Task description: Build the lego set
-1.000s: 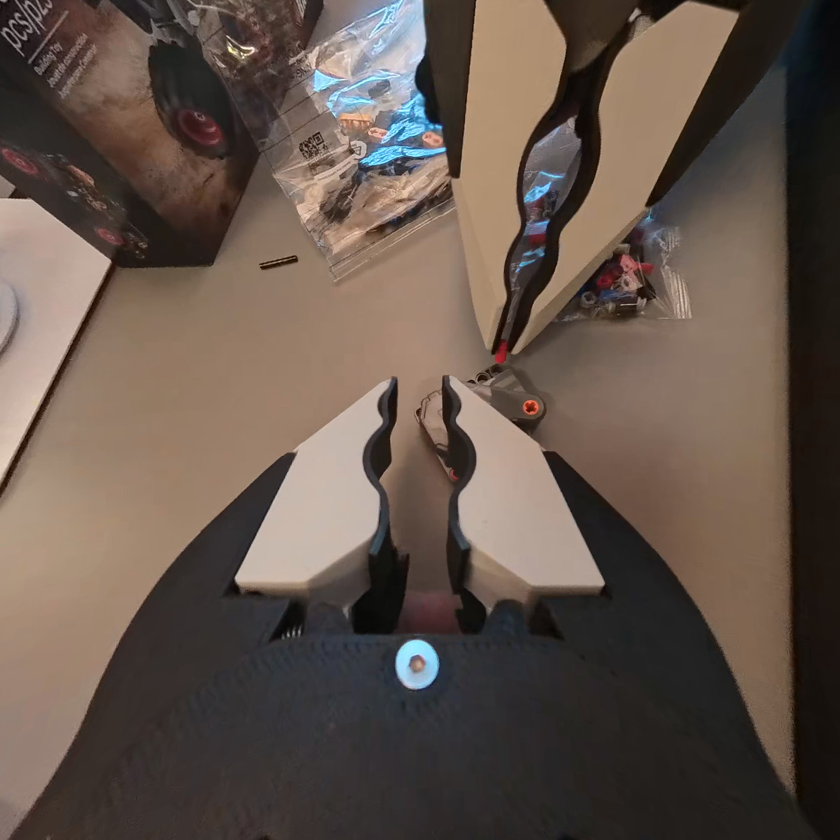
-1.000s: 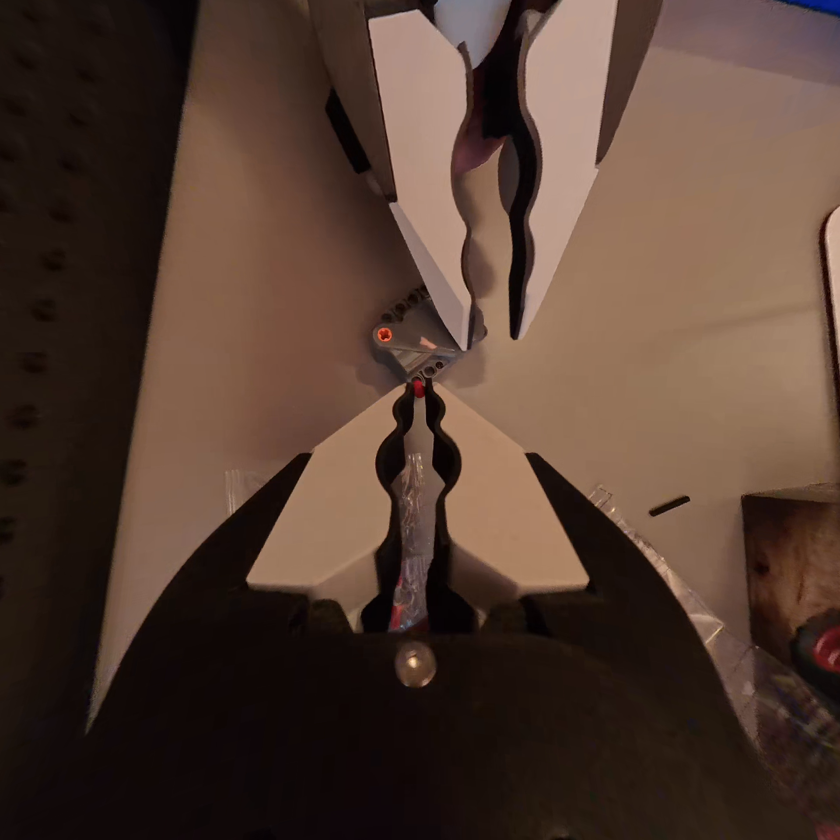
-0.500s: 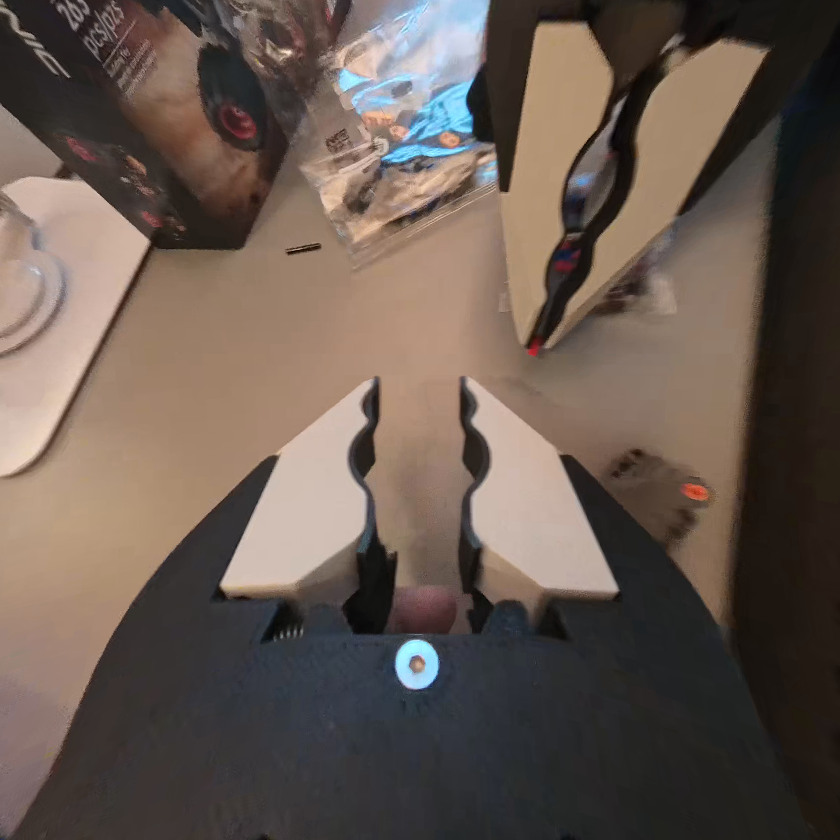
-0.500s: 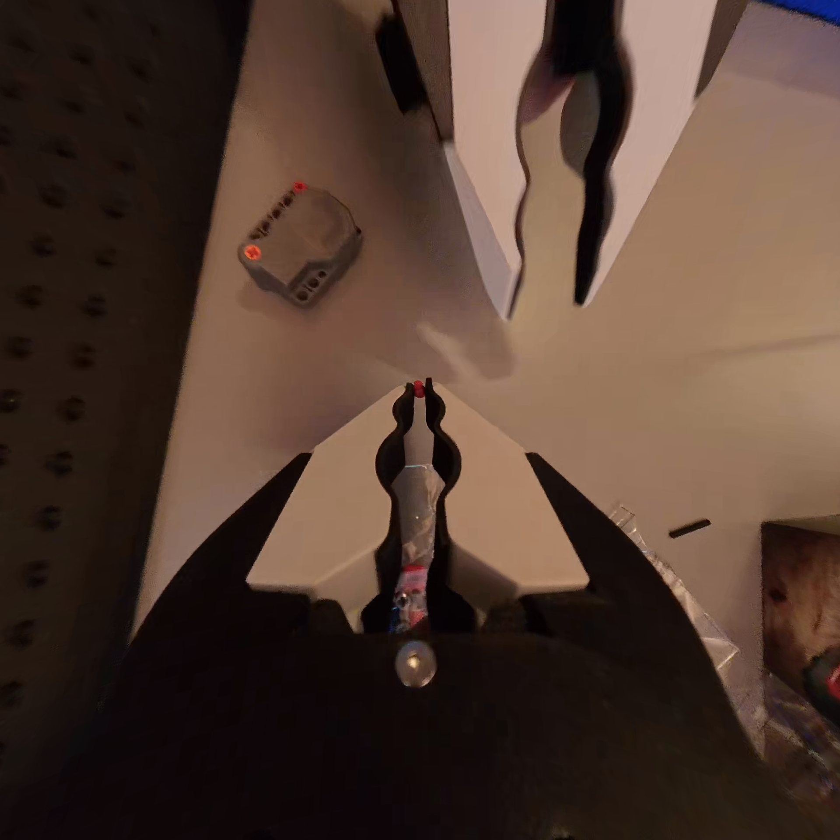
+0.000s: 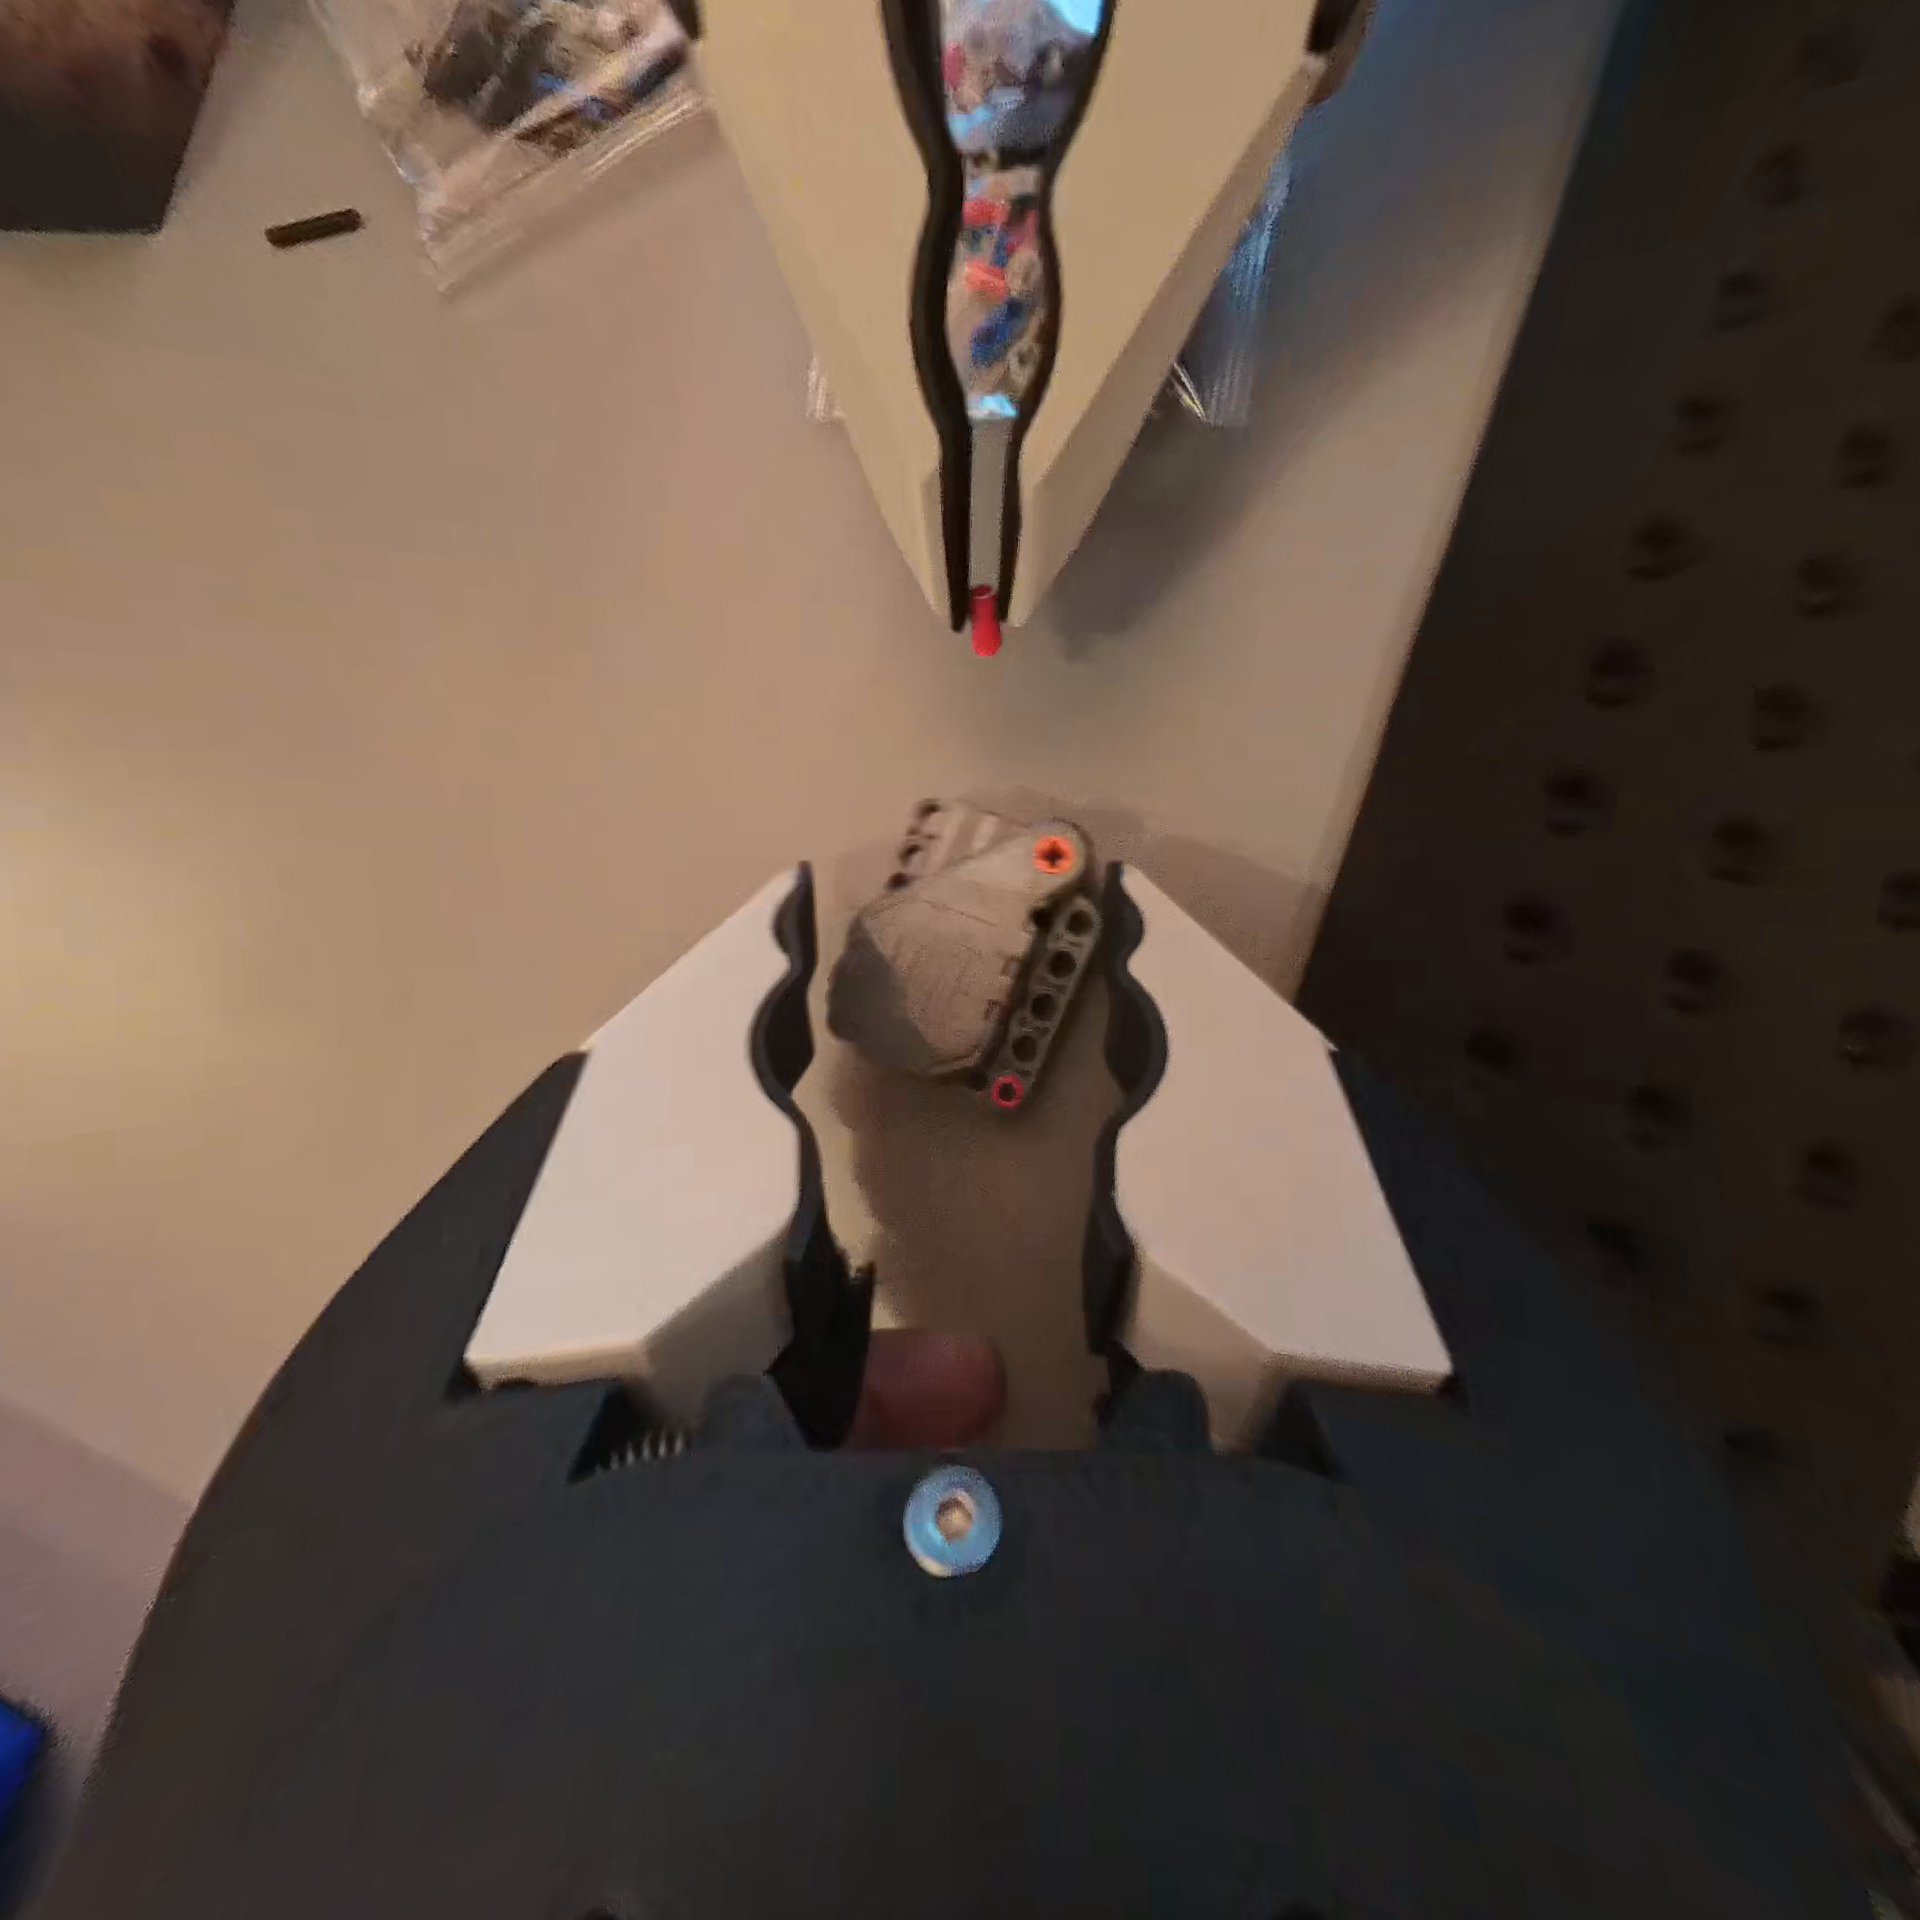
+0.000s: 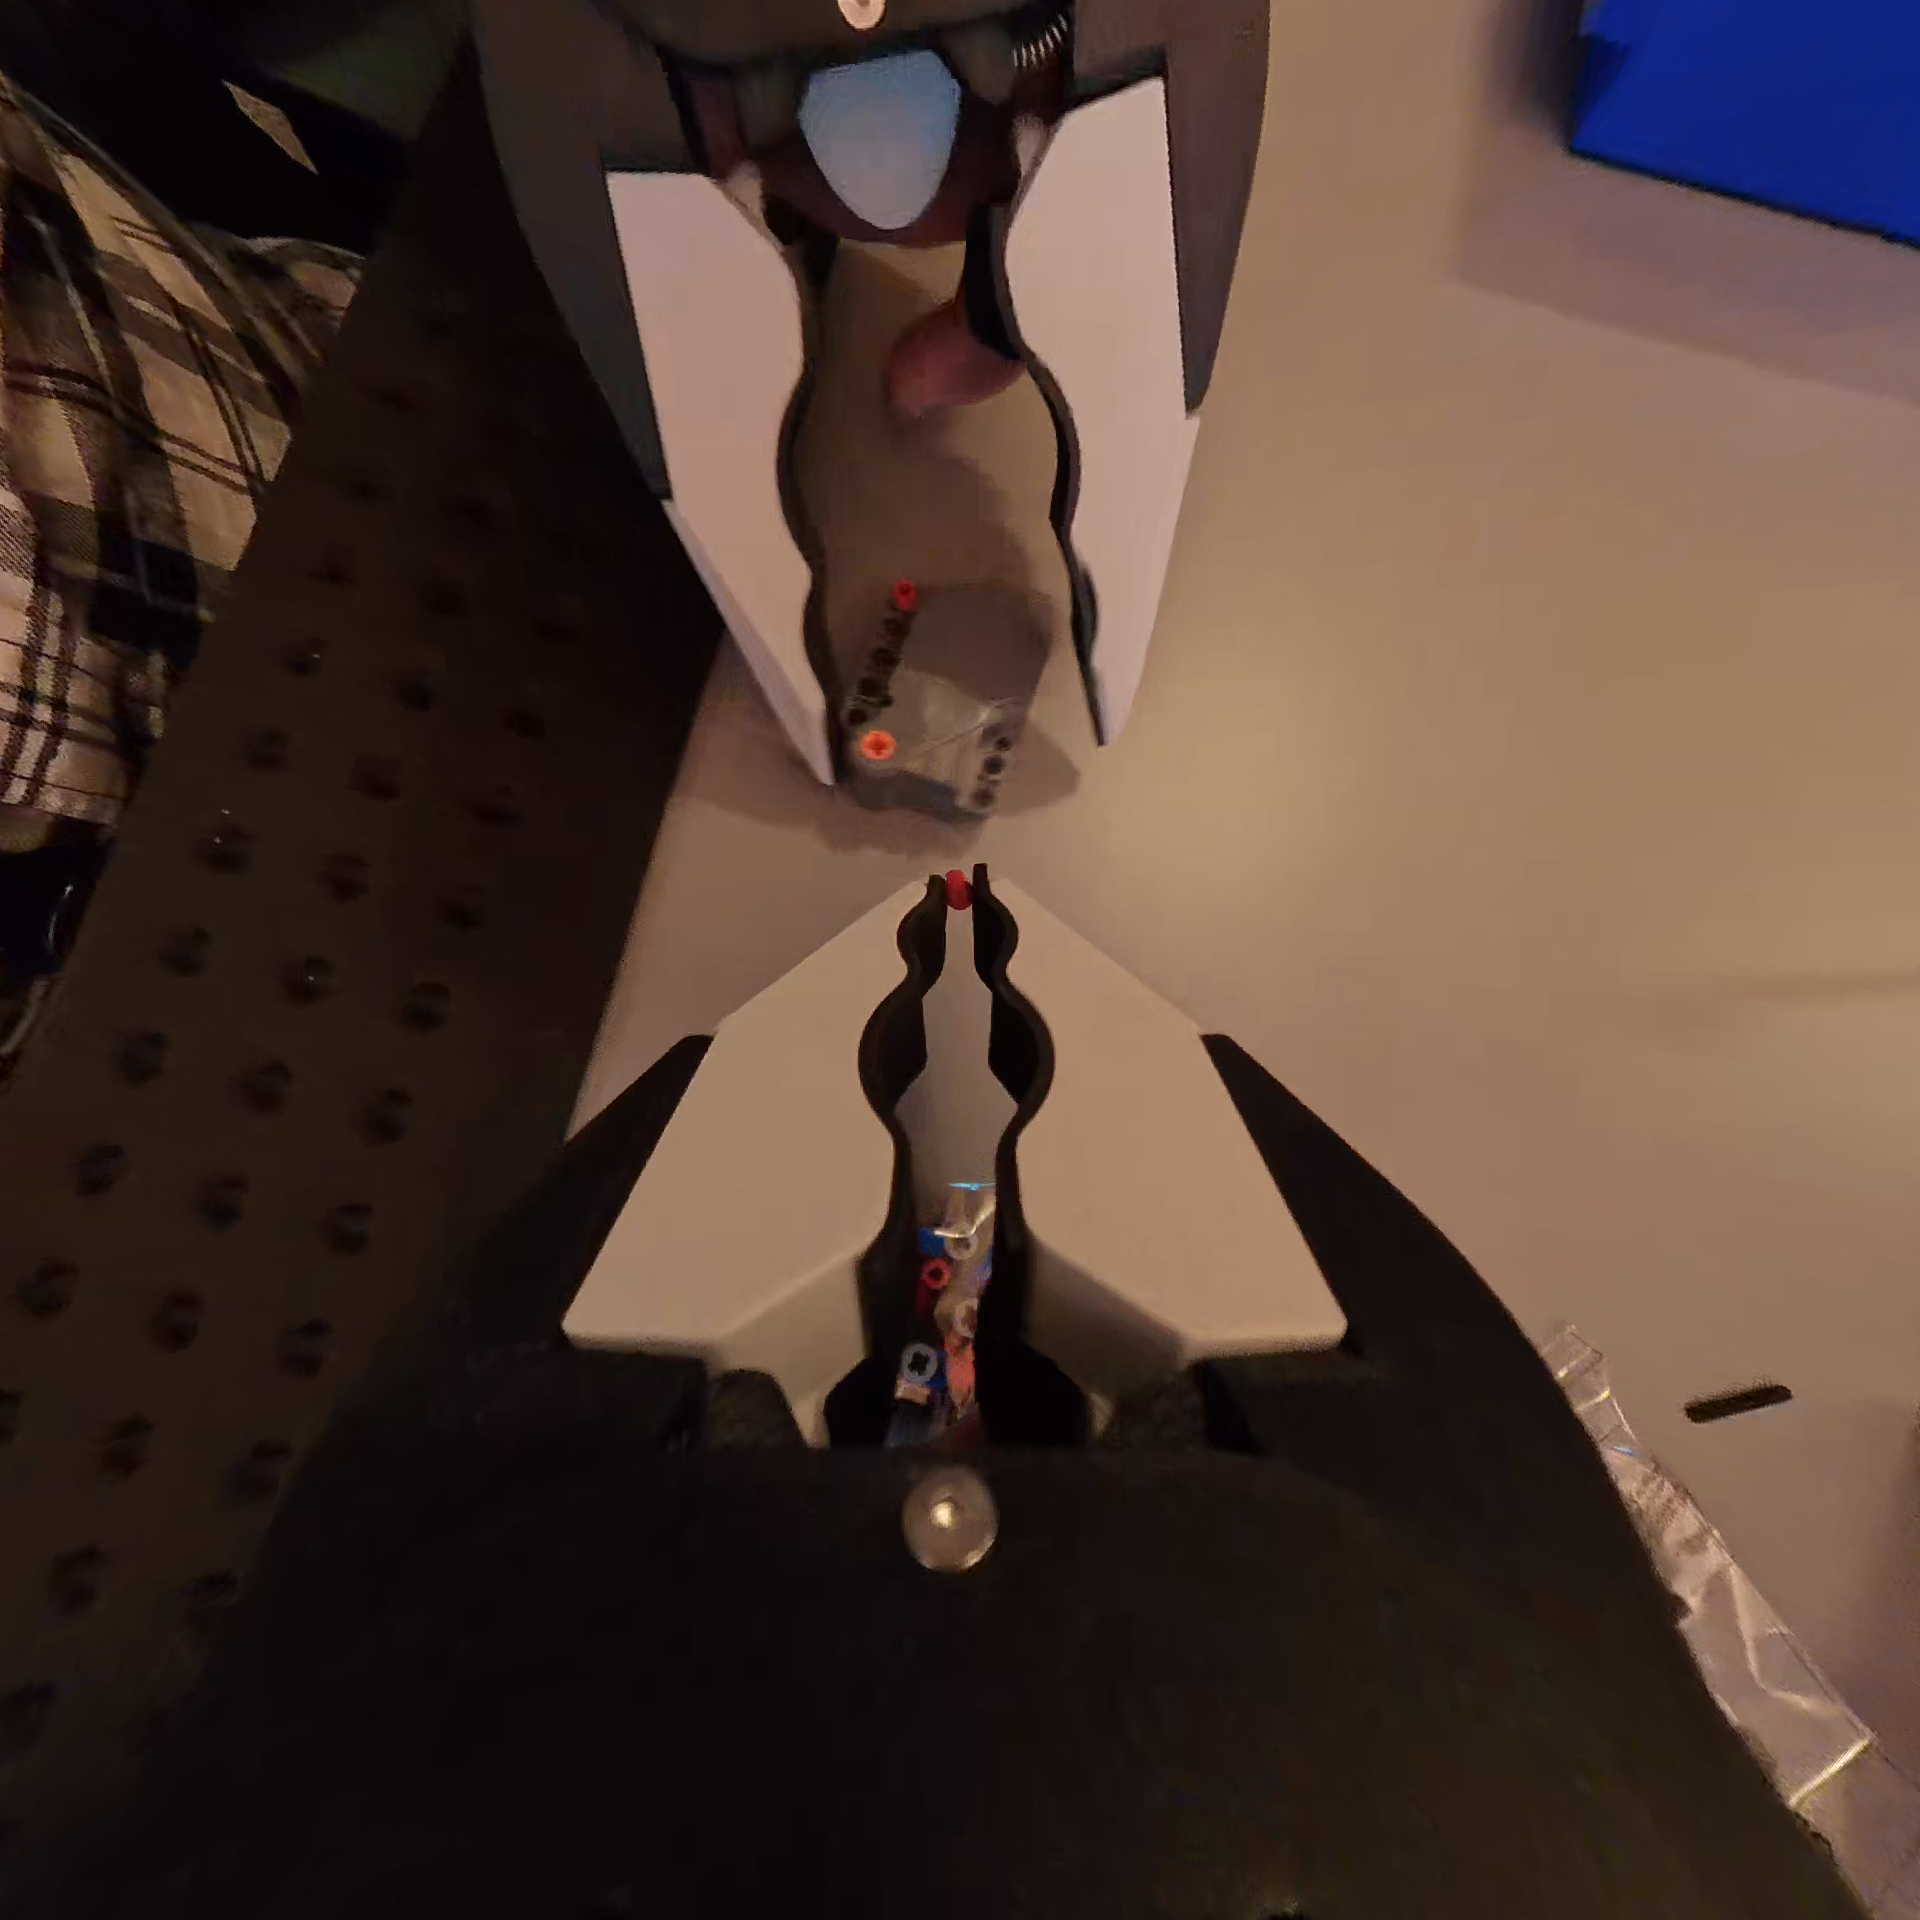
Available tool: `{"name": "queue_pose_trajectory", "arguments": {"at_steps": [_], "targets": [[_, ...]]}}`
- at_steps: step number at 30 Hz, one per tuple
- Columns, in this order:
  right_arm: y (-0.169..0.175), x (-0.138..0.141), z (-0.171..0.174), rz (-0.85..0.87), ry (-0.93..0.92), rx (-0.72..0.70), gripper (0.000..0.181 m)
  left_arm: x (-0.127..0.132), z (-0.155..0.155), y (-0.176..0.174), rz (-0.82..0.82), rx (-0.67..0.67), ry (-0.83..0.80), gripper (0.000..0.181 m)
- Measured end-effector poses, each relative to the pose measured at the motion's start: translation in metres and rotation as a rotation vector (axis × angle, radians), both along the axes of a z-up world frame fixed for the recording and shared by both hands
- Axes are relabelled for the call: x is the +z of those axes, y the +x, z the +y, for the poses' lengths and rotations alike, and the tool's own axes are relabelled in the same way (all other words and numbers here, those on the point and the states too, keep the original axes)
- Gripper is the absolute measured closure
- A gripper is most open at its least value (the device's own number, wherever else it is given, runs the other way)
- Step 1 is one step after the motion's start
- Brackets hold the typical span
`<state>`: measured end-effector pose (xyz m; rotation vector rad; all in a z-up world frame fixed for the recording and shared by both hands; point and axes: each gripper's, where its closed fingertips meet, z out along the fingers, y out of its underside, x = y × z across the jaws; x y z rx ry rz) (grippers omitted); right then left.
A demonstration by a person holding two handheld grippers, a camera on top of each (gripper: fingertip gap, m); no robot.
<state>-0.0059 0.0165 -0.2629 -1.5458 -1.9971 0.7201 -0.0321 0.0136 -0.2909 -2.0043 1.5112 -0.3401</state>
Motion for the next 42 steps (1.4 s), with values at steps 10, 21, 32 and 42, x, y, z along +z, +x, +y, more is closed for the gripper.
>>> {"name": "queue_pose_trajectory", "arguments": {"at_steps": [10, 21, 32, 42], "targets": [[-0.004, 0.002, 0.013, 0.01, 0.007, 0.001, 0.179, -0.003, 0.011, 0.006, 0.019, -0.379, -0.016, 0.138], [-0.008, -0.016, 0.022, -0.076, 0.081, 0.07, 0.179, -0.004, 0.009, 0.023, -0.071, -0.6, -0.056, 0.14], [-0.008, -0.017, 0.024, -0.112, 0.175, 0.119, 0.179, -0.004, 0.008, 0.024, -0.104, -0.62, -0.069, 0.14], [-0.012, -0.016, 0.024, -0.096, 0.175, 0.111, 0.179, -0.004, 0.01, 0.022, -0.104, -0.61, -0.057, 0.139]]}}
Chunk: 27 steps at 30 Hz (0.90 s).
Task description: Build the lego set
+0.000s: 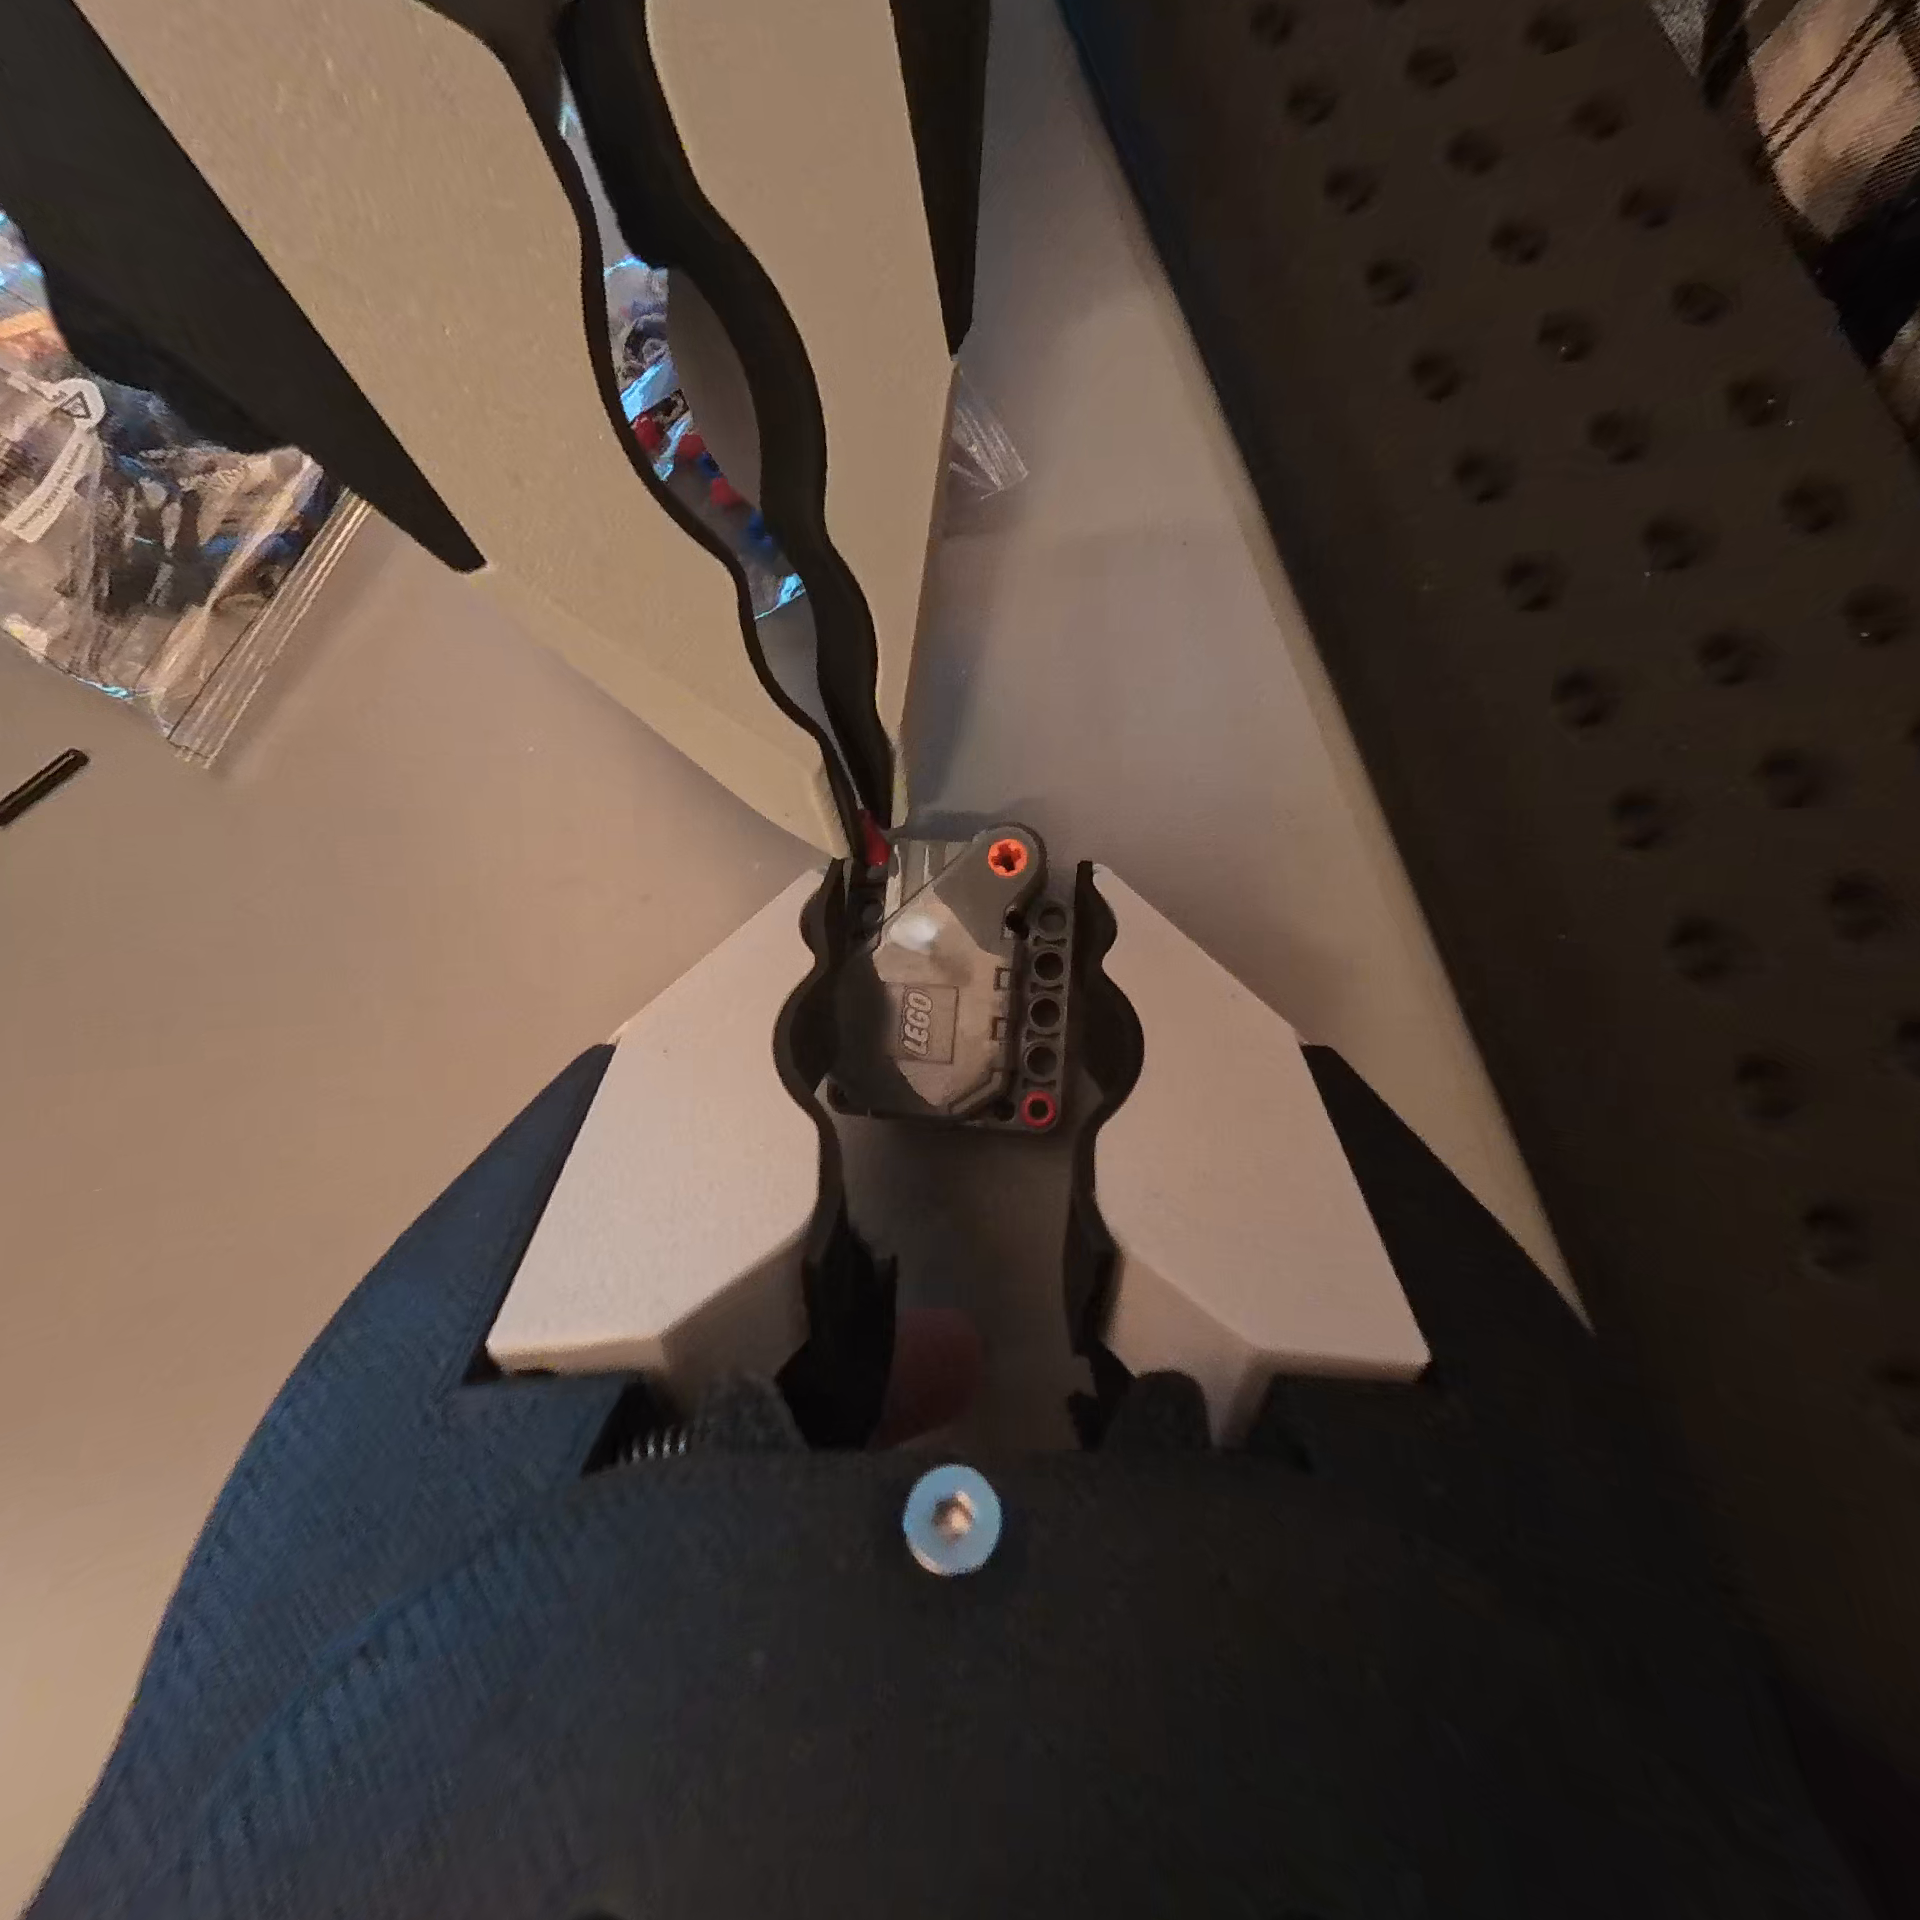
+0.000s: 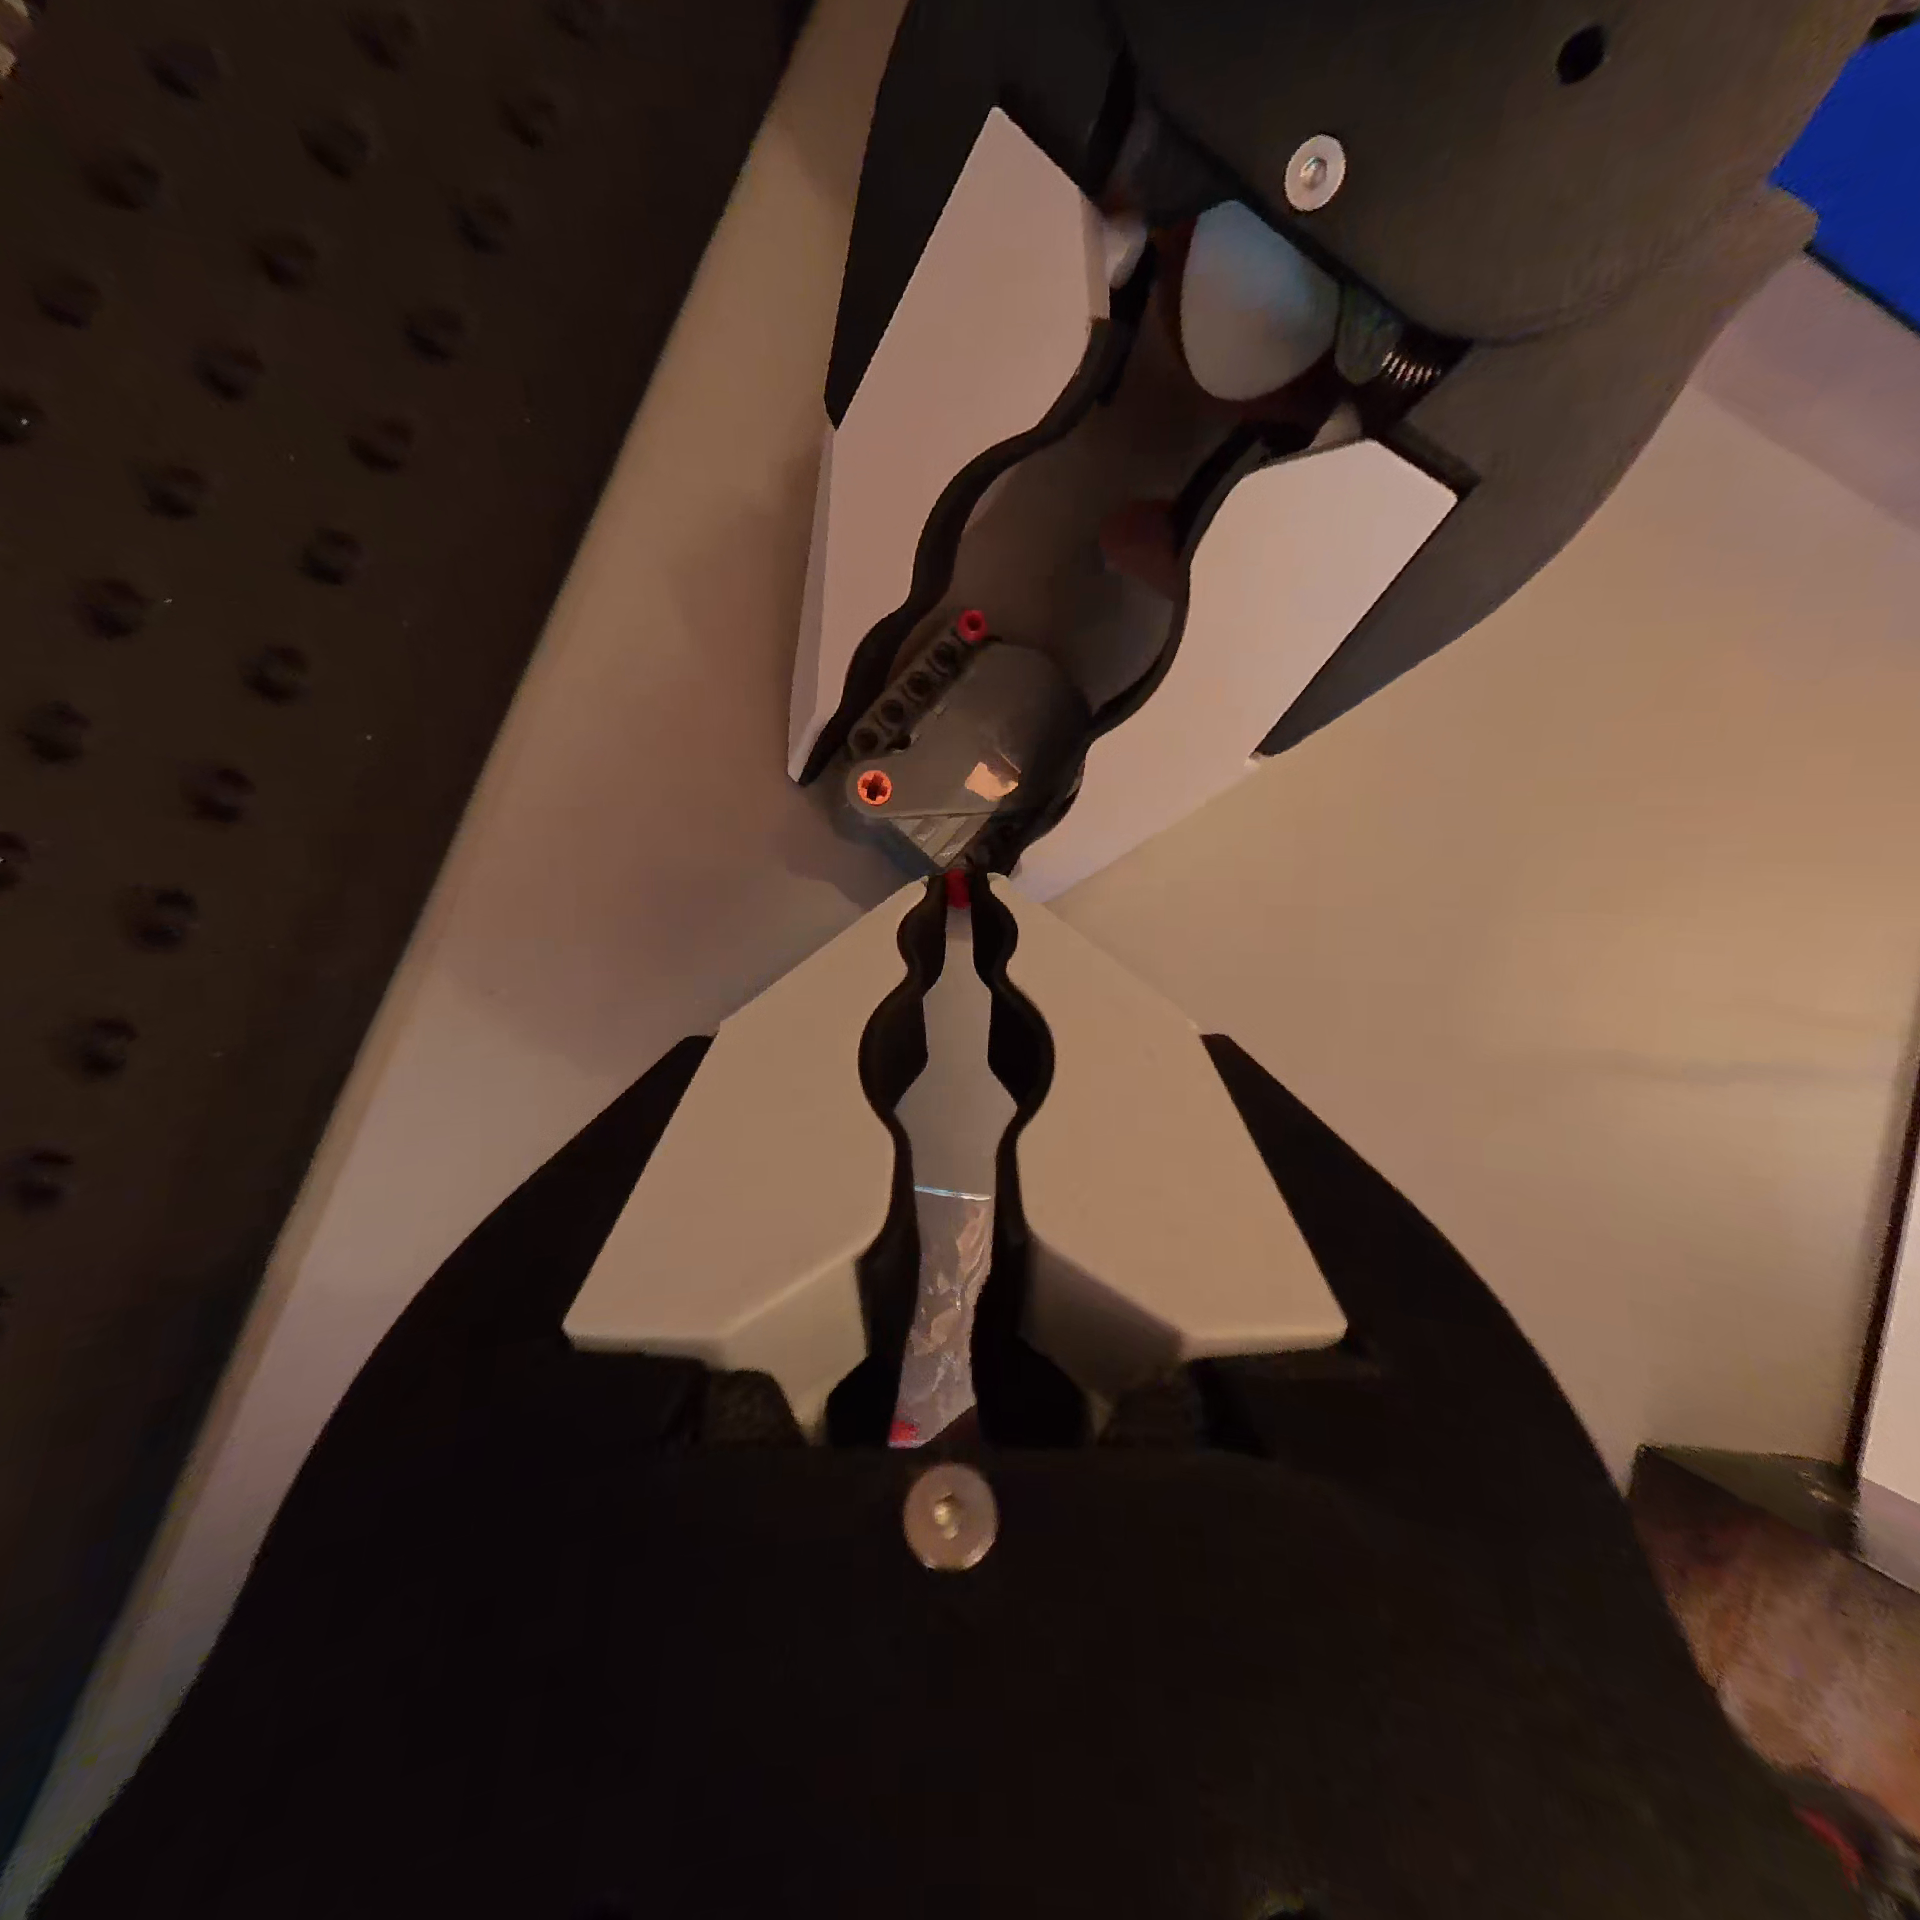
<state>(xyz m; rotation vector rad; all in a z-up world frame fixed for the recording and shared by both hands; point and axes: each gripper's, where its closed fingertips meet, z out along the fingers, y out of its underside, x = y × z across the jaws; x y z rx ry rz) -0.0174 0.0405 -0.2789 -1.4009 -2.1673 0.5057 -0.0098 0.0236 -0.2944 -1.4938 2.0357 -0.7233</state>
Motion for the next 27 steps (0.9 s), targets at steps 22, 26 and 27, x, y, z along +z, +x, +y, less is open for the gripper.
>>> {"name": "queue_pose_trajectory", "arguments": {"at_steps": [22, 26, 27], "targets": [[0.004, -0.001, 0.0, -0.042, -0.019, 0.013, 0.179, 0.0, 0.007, -0.011, 0.019, 0.023, 0.015, 0.137], [0.005, -0.002, -0.001, -0.117, 0.075, 0.057, 0.179, 0.0, 0.007, -0.011, 0.018, 0.018, 0.007, 0.138], [0.006, -0.002, -0.001, -0.138, 0.106, 0.071, 0.179, 0.0, 0.007, -0.011, 0.018, 0.017, 0.007, 0.138]]}}
